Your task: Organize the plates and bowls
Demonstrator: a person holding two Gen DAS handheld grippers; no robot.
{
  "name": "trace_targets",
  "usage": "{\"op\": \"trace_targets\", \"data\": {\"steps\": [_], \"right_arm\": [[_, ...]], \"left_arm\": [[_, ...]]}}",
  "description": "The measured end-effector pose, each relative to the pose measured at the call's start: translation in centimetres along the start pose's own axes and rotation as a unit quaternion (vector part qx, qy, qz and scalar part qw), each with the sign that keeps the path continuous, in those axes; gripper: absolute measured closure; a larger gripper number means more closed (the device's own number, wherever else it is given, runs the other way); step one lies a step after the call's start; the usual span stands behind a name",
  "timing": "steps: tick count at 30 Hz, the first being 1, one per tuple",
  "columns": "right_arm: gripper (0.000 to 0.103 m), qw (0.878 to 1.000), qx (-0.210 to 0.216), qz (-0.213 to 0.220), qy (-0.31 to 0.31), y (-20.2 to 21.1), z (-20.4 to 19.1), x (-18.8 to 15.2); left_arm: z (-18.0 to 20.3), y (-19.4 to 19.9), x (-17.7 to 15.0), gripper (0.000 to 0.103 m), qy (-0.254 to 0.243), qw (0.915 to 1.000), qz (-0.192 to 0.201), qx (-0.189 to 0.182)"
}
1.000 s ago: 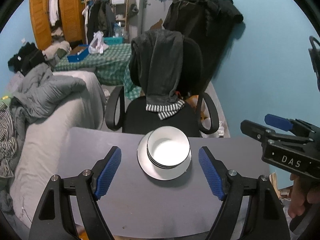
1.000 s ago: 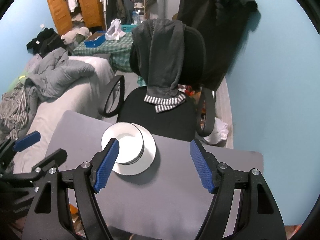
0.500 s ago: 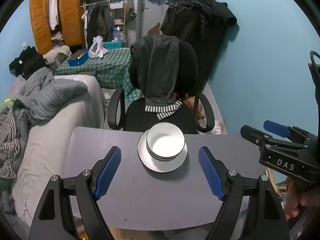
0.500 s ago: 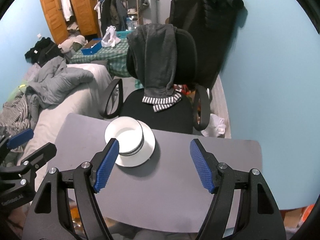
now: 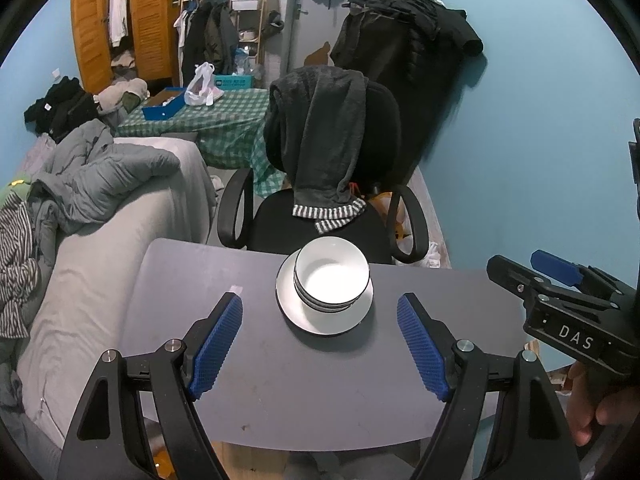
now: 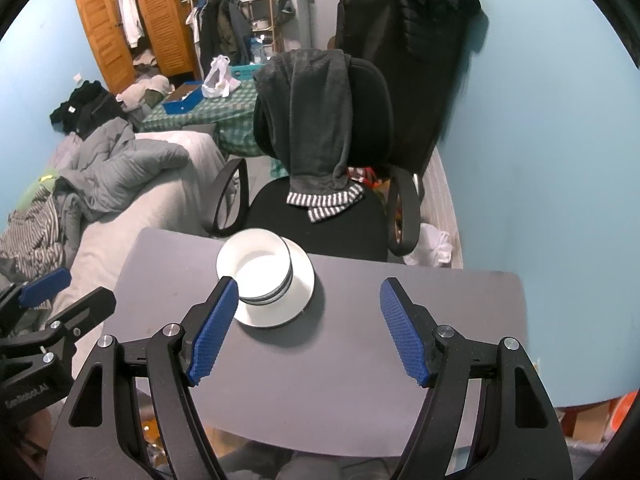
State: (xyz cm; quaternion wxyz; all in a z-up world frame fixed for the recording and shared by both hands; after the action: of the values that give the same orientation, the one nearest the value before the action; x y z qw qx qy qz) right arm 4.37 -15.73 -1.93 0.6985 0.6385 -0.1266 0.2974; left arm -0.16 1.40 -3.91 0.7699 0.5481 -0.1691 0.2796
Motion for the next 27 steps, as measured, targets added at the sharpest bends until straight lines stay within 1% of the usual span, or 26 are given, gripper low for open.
{"op": "trace_targets", "data": {"steps": [15, 27], "right_arm": [[0.031, 1.0, 0.007, -0.004, -0.006, 0.7, 0.0, -0.9], [0.031, 1.0, 0.008, -0.004, -0.005, 0.6, 0.0, -1.0]], "left_arm": [[-0.4, 0.0, -0.3, 0.022, -0.002, 1.0, -0.004, 0.001], [-0.5, -0.3, 0.4, 0.022, -0.012, 0.9999, -0.009, 0.004]]}}
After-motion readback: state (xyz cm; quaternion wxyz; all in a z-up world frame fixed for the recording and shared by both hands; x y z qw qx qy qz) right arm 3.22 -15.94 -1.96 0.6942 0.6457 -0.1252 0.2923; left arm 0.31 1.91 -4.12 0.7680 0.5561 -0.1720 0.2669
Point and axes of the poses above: each gripper's, at about its wrist camera, not at the fingertips, and y roughly against the way its jaws point, z to its right, x to its top, the point moved 4 cm from there along -y, roughly the way its jaws point, and after that the axes turned 12 degrees about -x, right-handed, at the moved point
